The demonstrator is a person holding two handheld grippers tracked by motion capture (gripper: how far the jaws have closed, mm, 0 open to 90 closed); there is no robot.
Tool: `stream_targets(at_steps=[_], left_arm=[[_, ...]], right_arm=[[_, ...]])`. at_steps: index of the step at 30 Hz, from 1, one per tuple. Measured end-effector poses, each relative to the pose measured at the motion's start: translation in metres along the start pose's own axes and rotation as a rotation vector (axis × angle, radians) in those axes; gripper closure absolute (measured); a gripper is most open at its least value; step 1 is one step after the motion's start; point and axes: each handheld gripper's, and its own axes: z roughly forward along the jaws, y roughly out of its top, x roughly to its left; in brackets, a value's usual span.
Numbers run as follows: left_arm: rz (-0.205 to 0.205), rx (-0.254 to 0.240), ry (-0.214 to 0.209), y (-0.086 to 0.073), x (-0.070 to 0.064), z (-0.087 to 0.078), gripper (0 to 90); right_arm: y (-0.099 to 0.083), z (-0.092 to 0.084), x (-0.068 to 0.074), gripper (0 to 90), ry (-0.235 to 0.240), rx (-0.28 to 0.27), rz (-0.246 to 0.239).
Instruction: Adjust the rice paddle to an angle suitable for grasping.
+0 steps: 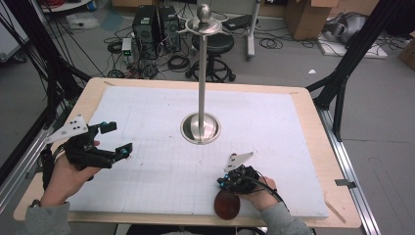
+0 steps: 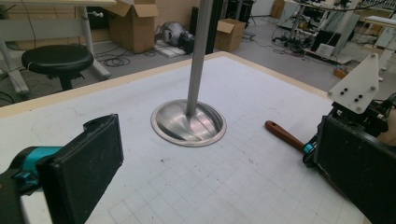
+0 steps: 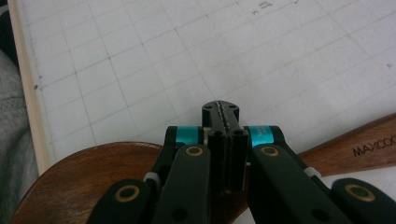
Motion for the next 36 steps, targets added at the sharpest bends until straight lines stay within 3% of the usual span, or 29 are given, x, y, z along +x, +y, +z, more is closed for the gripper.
stream_targets(at_steps=[7,9,13,20,28,36], left_arm=[[0.003,0.007,-0.004,0.0,0.0,0.003,1.8],[0.003,0.01,-0.005,-0.001,0.0,0.006,1.8],[0.007,0.019,-0.015,-0.001,-0.001,0.012,1.8],[0.011,0.023,-0.031,0.001,-0.003,0.018,1.8],[0.009,0.028,-0.042,0.001,-0.002,0.024,1.8],[0.01,0.031,-0.05,0.002,-0.003,0.027,1.8]], right_arm=[[0.0,-0.002,0.001,90.0,-0.013,0.007,-0.013],[0.003,-0.003,0.006,90.0,0.024,-0.023,-0.02],[0.012,0.0,0.022,90.0,0.06,-0.033,-0.068],[0.015,0.011,0.038,90.0,0.089,0.001,-0.105],[0.006,0.005,0.045,90.0,0.081,0.031,-0.114],[-0.003,-0.004,0.052,90.0,0.036,0.055,-0.142]])
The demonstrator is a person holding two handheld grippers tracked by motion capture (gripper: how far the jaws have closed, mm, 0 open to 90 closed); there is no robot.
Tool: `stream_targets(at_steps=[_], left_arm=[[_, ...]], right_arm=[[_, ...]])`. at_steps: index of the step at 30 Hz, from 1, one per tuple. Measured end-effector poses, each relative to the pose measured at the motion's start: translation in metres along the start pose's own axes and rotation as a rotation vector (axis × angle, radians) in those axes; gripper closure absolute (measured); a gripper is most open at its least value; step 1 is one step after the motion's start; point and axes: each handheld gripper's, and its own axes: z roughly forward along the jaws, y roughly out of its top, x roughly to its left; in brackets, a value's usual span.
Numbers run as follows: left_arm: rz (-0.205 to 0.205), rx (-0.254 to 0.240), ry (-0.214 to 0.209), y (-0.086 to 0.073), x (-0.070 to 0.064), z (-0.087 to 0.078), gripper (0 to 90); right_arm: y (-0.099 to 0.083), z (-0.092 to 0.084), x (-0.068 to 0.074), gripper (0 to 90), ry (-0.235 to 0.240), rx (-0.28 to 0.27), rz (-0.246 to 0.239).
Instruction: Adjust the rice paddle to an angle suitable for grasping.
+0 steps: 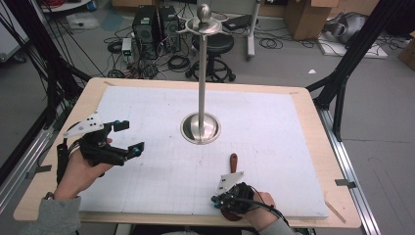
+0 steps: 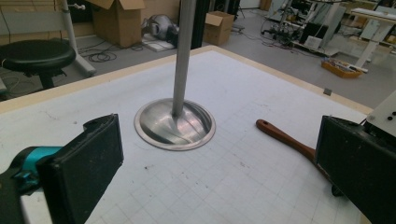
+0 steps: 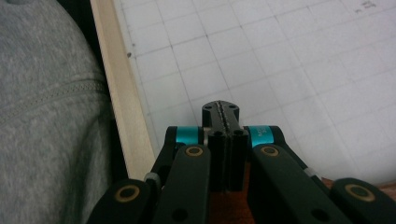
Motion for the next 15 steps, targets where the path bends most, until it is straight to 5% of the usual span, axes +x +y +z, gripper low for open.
stream_targets(at_steps=[15], left_arm=[[0.001,0.0,-0.003,0.0,0.0,0.0,1.8]], right_arm=[[-0.023,-0.017,-0.007,90.0,-0.021,0.004,0.013]])
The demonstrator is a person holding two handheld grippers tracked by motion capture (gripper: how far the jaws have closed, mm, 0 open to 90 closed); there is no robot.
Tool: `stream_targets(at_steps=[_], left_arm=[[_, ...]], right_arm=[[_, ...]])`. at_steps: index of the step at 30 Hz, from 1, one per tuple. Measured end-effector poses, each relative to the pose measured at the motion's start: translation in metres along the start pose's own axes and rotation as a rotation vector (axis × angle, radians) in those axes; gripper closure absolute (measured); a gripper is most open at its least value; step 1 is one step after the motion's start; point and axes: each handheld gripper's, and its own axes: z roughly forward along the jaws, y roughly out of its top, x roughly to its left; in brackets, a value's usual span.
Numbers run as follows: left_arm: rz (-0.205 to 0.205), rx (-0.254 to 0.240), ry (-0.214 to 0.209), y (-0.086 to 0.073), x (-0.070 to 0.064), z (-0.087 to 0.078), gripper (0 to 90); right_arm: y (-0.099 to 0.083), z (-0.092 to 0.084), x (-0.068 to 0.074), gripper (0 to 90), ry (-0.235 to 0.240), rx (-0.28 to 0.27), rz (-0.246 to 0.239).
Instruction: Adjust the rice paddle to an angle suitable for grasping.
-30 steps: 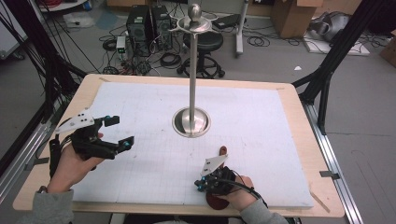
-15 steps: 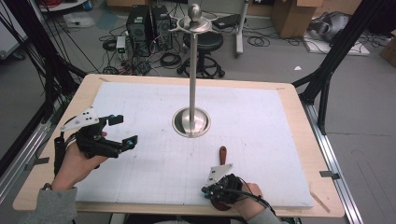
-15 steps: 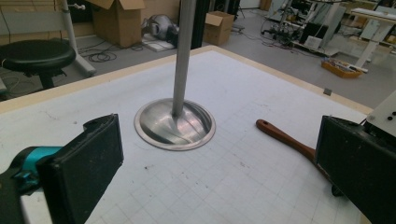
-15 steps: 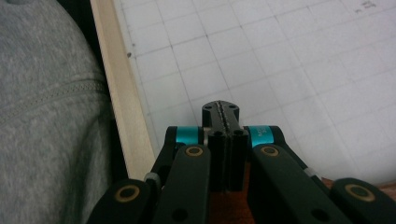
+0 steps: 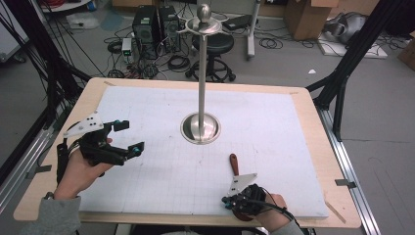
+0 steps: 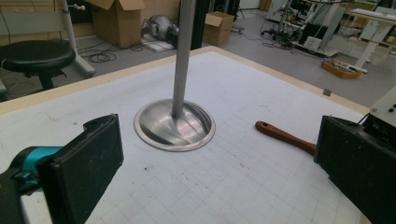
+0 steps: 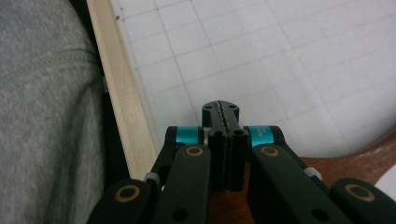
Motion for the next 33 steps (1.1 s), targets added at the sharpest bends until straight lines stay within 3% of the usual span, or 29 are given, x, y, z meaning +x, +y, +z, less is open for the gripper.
stream_targets(at_steps=[9,16,23,33], left_arm=[[0.001,0.004,-0.002,0.0,0.0,0.001,1.8],[-0.002,0.002,0.0,0.0,-0.001,0.0,1.8],[-0.002,0.005,0.0,-0.001,-0.001,0.001,1.8],[-0.006,0.009,0.002,-0.002,-0.001,0.003,1.8]], right_arm=[[-0.011,-0.009,-0.005,90.0,-0.007,0.017,0.01],[-0.023,-0.016,-0.013,90.0,-0.008,-0.004,0.035],[-0.036,-0.026,-0.02,90.0,-0.04,-0.004,0.077],[-0.051,-0.035,-0.031,90.0,-0.053,-0.022,0.084]])
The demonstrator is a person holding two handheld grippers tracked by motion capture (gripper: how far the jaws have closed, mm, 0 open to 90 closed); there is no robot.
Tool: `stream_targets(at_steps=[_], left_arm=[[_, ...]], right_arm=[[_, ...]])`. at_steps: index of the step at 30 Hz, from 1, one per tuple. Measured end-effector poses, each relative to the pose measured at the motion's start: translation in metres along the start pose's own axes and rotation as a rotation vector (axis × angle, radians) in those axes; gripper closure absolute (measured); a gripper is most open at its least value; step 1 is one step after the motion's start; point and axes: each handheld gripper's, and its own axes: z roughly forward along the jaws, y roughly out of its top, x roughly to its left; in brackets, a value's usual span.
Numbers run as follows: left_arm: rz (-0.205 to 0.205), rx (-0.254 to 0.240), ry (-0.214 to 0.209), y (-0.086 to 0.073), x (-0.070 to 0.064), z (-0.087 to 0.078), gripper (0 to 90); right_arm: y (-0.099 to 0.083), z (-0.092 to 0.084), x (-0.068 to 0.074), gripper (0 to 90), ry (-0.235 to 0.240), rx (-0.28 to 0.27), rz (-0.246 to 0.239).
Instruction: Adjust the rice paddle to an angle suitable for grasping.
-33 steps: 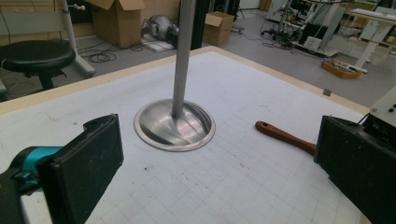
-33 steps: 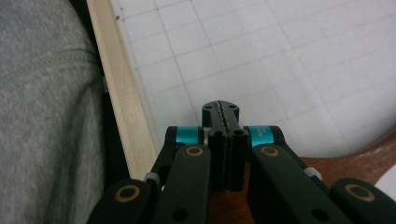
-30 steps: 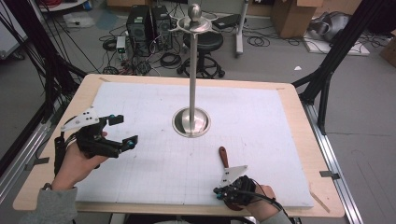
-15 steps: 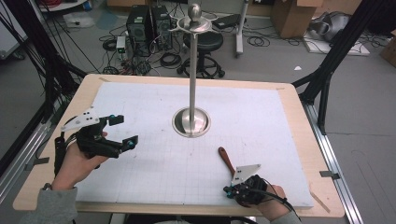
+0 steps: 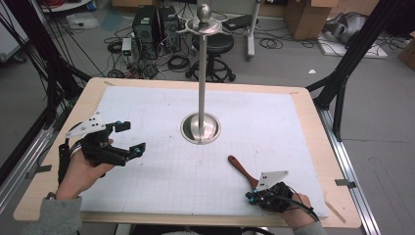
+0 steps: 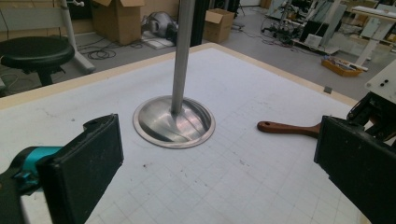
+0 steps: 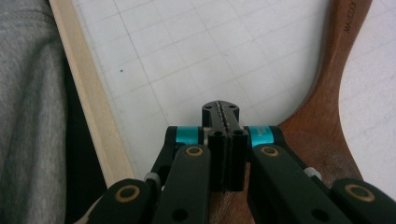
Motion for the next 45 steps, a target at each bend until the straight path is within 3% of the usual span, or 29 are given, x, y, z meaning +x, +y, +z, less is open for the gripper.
stream_targets(at_steps=[18,26,28,30,32,36,39,45], left_arm=[[0.002,-0.004,0.008,-0.001,0.0,0.0,1.8],[0.003,0.0,0.015,-0.002,0.0,-0.001,1.8],[0.004,0.0,0.015,-0.002,0.0,0.0,1.8],[0.003,0.002,0.016,-0.002,0.0,0.0,1.8],[0.001,0.005,0.015,-0.002,0.0,0.001,1.8],[0.004,0.007,0.012,-0.002,0.0,0.001,1.8],[0.004,0.004,0.013,-0.002,-0.001,0.0,1.8],[0.002,-0.001,0.018,-0.001,0.0,-0.003,1.8]], right_arm=[[-0.022,-0.015,-0.023,90.0,-0.068,-0.021,0.057],[-0.024,-0.016,-0.026,90.0,-0.057,-0.03,0.082],[-0.024,-0.018,-0.027,90.0,-0.042,-0.052,0.093],[-0.021,-0.024,-0.026,89.7,-0.02,-0.111,0.105],[-0.015,-0.029,-0.023,88.5,-0.03,-0.142,0.097],[-0.002,-0.034,-0.023,68.5,-0.047,-0.142,0.101],[0.005,-0.034,-0.027,61.5,-0.06,-0.125,0.112],[0.012,-0.03,-0.039,35.3,-0.071,-0.096,0.132]])
